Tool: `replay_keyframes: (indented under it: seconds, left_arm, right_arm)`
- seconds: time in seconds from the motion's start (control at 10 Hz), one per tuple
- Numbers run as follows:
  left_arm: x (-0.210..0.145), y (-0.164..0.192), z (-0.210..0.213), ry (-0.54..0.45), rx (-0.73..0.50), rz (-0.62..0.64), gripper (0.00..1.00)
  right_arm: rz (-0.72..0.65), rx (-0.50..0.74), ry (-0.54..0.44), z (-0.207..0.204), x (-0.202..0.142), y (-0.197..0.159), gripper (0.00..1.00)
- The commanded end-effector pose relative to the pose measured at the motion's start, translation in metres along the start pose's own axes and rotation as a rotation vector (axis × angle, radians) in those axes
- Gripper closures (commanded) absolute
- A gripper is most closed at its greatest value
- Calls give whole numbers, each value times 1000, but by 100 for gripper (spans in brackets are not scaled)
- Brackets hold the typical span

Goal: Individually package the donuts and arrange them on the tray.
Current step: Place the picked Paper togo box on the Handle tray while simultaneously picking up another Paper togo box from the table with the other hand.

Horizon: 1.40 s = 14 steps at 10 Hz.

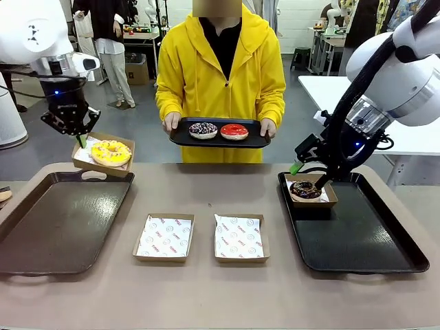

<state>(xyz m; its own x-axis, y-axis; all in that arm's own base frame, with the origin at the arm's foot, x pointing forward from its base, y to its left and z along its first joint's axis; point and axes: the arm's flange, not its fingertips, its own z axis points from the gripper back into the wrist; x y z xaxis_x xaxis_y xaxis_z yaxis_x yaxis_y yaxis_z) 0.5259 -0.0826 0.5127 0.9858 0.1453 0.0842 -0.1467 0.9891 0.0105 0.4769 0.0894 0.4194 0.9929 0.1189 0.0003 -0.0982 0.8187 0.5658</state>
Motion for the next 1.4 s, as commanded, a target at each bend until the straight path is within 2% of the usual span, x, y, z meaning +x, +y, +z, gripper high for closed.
replay_keyframes:
  seconds: [0.0,0.6,0.9,1.1,1.3]
  left_arm:
    - [-9,10,-3,-9,-1,-7,99]
    - [-6,7,-4,9,4,5,99]
    - [18,48,-32,68,-49,-155,99]
    - [21,71,-52,75,-56,-208,99]
    - [22,86,-70,89,-67,-211,99]
  right_arm:
    - [-2,-3,-2,0,2,2,0]
    - [0,0,0,0,0,0,0]
    - [-9,-164,75,-51,9,57,0]
    - [-45,-251,131,-93,15,75,0]
    - [-106,-354,146,-131,19,81,0]
